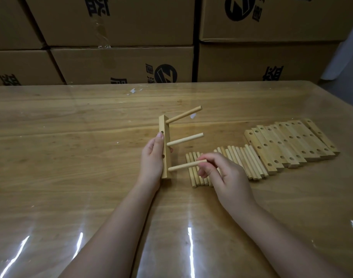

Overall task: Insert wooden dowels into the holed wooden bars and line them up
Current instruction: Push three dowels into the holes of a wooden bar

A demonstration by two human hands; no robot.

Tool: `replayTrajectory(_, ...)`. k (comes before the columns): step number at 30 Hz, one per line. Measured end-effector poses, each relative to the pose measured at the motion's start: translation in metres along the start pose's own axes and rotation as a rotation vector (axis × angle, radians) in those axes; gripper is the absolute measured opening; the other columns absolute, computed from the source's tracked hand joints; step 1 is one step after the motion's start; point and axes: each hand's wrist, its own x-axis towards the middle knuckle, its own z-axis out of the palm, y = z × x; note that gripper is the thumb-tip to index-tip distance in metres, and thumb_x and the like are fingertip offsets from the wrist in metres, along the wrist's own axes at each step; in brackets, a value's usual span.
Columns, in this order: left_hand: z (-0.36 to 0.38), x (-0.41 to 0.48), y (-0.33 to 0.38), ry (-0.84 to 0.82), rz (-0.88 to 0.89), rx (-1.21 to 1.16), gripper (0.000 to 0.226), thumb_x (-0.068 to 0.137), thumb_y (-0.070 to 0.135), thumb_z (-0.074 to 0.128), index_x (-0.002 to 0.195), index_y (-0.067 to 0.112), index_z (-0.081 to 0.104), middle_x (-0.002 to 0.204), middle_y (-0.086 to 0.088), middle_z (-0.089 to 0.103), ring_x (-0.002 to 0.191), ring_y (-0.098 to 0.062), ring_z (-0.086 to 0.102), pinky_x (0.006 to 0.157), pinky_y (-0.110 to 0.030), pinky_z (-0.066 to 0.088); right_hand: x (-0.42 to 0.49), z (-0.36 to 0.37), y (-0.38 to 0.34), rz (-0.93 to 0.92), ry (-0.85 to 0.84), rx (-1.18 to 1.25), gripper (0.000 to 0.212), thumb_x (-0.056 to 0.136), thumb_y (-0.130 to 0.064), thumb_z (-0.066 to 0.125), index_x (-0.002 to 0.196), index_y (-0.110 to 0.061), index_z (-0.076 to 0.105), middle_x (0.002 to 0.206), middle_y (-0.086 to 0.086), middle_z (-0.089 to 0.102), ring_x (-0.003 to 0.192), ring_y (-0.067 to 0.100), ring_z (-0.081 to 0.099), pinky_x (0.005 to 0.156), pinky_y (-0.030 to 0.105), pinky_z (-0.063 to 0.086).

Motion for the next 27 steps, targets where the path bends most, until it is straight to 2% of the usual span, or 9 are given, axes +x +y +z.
replayTrajectory(3, 0.000, 0.000, -0.001, 0.017, 0.011, 0.026, 0.043, 0.101, 0.033, 0.043, 0.065, 0.016, 0.059, 0.052, 0.009, 0.055, 0.052, -0.009, 0.048, 0.058, -0.030, 0.038, -0.001, 0.001, 0.000, 0.009, 0.010, 0.012, 0.025, 0.091, -0.029, 0.047, 0.096, -0.013, 0.066, 0.071, -0.011, 0.064, 0.070, 0.000, 0.061, 0.066, 0.014, 0.048)
replayTrajectory(7, 0.000, 0.001, -0.002, 0.046, 0.014, 0.068, 0.042, 0.101, 0.034, 0.042, 0.068, 0.016, 0.059, 0.053, 0.010, 0.054, 0.054, -0.008, 0.047, 0.060, -0.029, 0.038, -0.001, 0.003, 0.000, 0.043, 0.003, 0.023, 0.025, 0.091, -0.031, 0.046, 0.096, -0.016, 0.066, 0.071, -0.013, 0.064, 0.069, -0.001, 0.062, 0.065, 0.011, 0.047)
replayTrajectory(13, 0.001, 0.000, -0.001, 0.075, 0.007, 0.066, 0.040, 0.101, 0.033, 0.041, 0.070, 0.013, 0.059, 0.058, 0.006, 0.053, 0.058, -0.011, 0.048, 0.062, -0.031, 0.039, -0.002, 0.006, 0.004, 0.092, -0.011, 0.013, 0.017, 0.091, -0.024, 0.050, 0.097, -0.017, 0.065, 0.070, -0.014, 0.063, 0.069, 0.001, 0.062, 0.064, 0.018, 0.050)
replayTrajectory(15, 0.002, -0.001, -0.001, 0.085, 0.006, 0.072, 0.039, 0.101, 0.033, 0.041, 0.073, 0.013, 0.059, 0.058, 0.007, 0.054, 0.057, -0.008, 0.049, 0.061, -0.029, 0.039, -0.003, 0.006, 0.004, 0.112, -0.008, 0.035, 0.016, 0.093, -0.025, 0.051, 0.097, -0.018, 0.065, 0.070, -0.014, 0.063, 0.070, 0.002, 0.062, 0.064, 0.019, 0.050)
replayTrajectory(17, 0.001, -0.002, -0.001, 0.084, 0.002, 0.089, 0.037, 0.100, 0.035, 0.041, 0.077, 0.012, 0.060, 0.062, 0.006, 0.056, 0.057, -0.006, 0.050, 0.060, -0.026, 0.040, -0.005, 0.007, 0.002, 0.139, 0.009, 0.092, 0.017, 0.092, -0.028, 0.048, 0.099, -0.024, 0.063, 0.073, -0.013, 0.064, 0.073, 0.002, 0.063, 0.064, 0.013, 0.048)
replayTrajectory(19, 0.001, -0.002, -0.001, 0.055, -0.009, 0.079, 0.034, 0.099, 0.036, 0.043, 0.080, 0.014, 0.061, 0.070, -0.001, 0.058, 0.063, -0.009, 0.051, 0.061, -0.025, 0.042, -0.005, 0.008, -0.001, 0.168, 0.034, 0.157, 0.017, 0.090, -0.032, 0.046, 0.101, -0.033, 0.058, 0.079, -0.012, 0.065, 0.077, 0.002, 0.063, 0.065, 0.008, 0.045)
replayTrajectory(23, -0.003, -0.002, 0.002, -0.105, -0.074, -0.065, 0.022, 0.096, 0.033, 0.051, 0.091, 0.016, 0.065, 0.066, 0.006, 0.064, 0.055, -0.005, 0.057, 0.050, -0.017, 0.046, -0.003, 0.003, -0.001, 0.223, 0.136, 0.236, 0.021, 0.088, -0.033, 0.046, 0.107, -0.039, 0.053, 0.087, -0.013, 0.065, 0.084, -0.001, 0.062, 0.069, 0.009, 0.047)
replayTrajectory(24, -0.004, -0.002, 0.003, -0.144, -0.103, -0.134, 0.020, 0.094, 0.031, 0.055, 0.099, 0.014, 0.064, 0.067, 0.004, 0.065, 0.054, -0.006, 0.057, 0.049, -0.018, 0.047, -0.001, 0.000, 0.001, 0.253, 0.182, 0.261, 0.023, 0.087, -0.031, 0.047, 0.108, -0.040, 0.052, 0.088, -0.013, 0.065, 0.084, -0.001, 0.062, 0.070, 0.010, 0.048)
replayTrajectory(27, -0.006, 0.000, 0.005, -0.209, -0.155, -0.222, 0.039, 0.081, 0.033, 0.066, 0.114, 0.014, 0.056, 0.087, -0.015, 0.072, 0.065, -0.021, 0.067, 0.057, -0.031, 0.057, 0.003, -0.008, 0.008, 0.314, 0.273, 0.302, 0.026, 0.089, -0.025, 0.048, 0.110, -0.041, 0.050, 0.090, -0.012, 0.065, 0.082, 0.002, 0.062, 0.069, 0.011, 0.049)
